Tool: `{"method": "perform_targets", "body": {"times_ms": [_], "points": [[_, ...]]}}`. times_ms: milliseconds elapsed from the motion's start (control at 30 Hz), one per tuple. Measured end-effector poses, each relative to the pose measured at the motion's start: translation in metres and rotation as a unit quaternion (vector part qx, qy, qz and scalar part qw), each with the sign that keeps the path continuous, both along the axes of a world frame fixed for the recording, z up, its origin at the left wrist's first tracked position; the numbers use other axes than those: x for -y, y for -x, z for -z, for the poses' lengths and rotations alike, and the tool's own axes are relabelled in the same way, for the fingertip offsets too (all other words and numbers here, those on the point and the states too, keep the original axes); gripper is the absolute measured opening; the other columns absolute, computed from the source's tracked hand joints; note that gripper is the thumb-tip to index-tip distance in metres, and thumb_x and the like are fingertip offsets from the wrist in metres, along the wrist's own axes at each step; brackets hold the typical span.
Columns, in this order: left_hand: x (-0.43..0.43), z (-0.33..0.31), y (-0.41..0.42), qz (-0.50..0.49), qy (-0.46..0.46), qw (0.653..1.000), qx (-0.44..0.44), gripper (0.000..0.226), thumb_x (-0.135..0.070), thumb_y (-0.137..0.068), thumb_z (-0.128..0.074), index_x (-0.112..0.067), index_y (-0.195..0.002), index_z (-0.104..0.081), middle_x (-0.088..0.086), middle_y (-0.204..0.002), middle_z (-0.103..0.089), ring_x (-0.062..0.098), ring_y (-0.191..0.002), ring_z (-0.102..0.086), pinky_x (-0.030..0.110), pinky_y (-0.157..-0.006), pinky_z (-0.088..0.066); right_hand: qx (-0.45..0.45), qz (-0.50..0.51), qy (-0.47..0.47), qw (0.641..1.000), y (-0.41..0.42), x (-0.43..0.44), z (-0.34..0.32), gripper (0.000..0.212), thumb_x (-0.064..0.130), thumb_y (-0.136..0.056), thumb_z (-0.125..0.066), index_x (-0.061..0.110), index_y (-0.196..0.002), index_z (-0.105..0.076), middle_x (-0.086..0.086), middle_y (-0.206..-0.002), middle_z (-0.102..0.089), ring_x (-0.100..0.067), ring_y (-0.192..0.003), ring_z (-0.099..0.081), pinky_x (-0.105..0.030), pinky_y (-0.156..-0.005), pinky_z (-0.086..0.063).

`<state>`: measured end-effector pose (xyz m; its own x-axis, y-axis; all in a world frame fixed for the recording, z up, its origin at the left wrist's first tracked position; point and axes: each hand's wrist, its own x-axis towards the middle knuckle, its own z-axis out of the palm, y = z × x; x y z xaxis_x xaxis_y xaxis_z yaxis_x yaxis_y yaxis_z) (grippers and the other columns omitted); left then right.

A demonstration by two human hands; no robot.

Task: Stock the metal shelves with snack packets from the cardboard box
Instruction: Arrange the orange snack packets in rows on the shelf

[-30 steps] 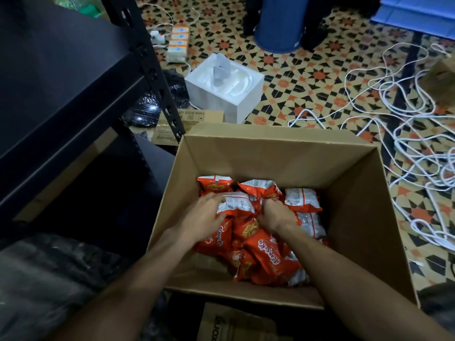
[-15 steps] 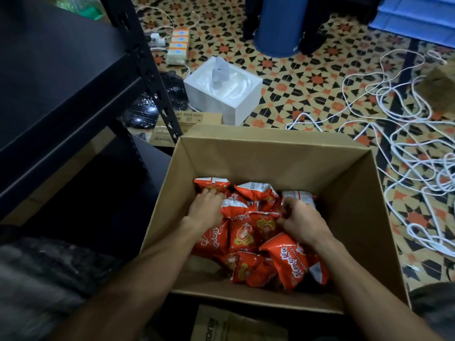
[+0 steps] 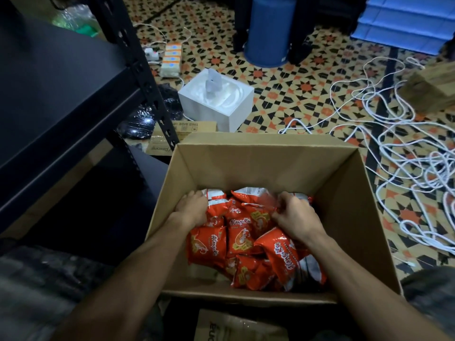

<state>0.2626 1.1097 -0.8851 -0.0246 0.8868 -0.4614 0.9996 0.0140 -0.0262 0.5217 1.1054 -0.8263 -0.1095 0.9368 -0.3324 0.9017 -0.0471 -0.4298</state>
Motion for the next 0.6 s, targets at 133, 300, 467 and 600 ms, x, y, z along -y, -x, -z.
{"method": "perform_targets", "body": {"times_ms": [133, 300, 467, 600], "points": [[0.022, -0.022, 0.004, -0.056, -0.034, 0.994, 0.084, 0.043, -0.022, -0.087, -0.061, -0.009, -0.127, -0.056, 0.01, -0.126, -0.051, 0.031, -0.12, -0.05, 0.033, -0.103, -0.038, -0.031, 0.027, -0.033, 0.999, 0.001, 0.004, -0.006, 0.019, 0.028, -0.084, -0.068, 0.017, -0.098, -0.061, -0.009, -0.098, -0.071, -0.034, -0.099, -0.064, -0.038, -0.075, -0.05], [0.047, -0.096, 0.012, -0.141, -0.066, 0.963, 0.222, 0.037, -0.023, -0.089, -0.067, -0.005, -0.121, -0.062, 0.007, -0.122, -0.057, 0.024, -0.116, -0.056, 0.029, -0.091, -0.043, -0.106, 0.05, -0.08, 0.99, 0.016, -0.001, -0.037, 0.014, 0.025, -0.084, -0.071, 0.016, -0.089, -0.061, -0.009, -0.091, -0.072, -0.033, -0.095, -0.065, -0.032, -0.069, -0.042], [0.089, -0.17, 0.033, -0.186, -0.172, 0.91, 0.327, 0.025, -0.033, -0.082, -0.076, -0.022, -0.103, -0.072, -0.002, -0.105, -0.066, 0.014, -0.098, -0.063, 0.028, -0.085, -0.048, -0.221, 0.018, -0.157, 0.962, 0.043, -0.004, -0.099, 0.008, 0.02, -0.085, -0.072, 0.02, -0.087, -0.065, 0.003, -0.085, -0.07, -0.02, -0.086, -0.065, -0.029, -0.076, -0.046], [0.132, -0.229, 0.062, -0.238, -0.269, 0.834, 0.418, 0.018, -0.036, -0.077, -0.079, -0.036, -0.093, -0.072, -0.013, -0.103, -0.072, 0.002, -0.096, -0.067, 0.032, -0.091, -0.054, -0.313, -0.027, -0.211, 0.926, 0.079, 0.0, -0.165, 0.01, 0.022, -0.088, -0.072, 0.017, -0.092, -0.064, 0.013, -0.086, -0.063, 0.001, -0.078, -0.058, -0.017, -0.064, -0.041]]}}
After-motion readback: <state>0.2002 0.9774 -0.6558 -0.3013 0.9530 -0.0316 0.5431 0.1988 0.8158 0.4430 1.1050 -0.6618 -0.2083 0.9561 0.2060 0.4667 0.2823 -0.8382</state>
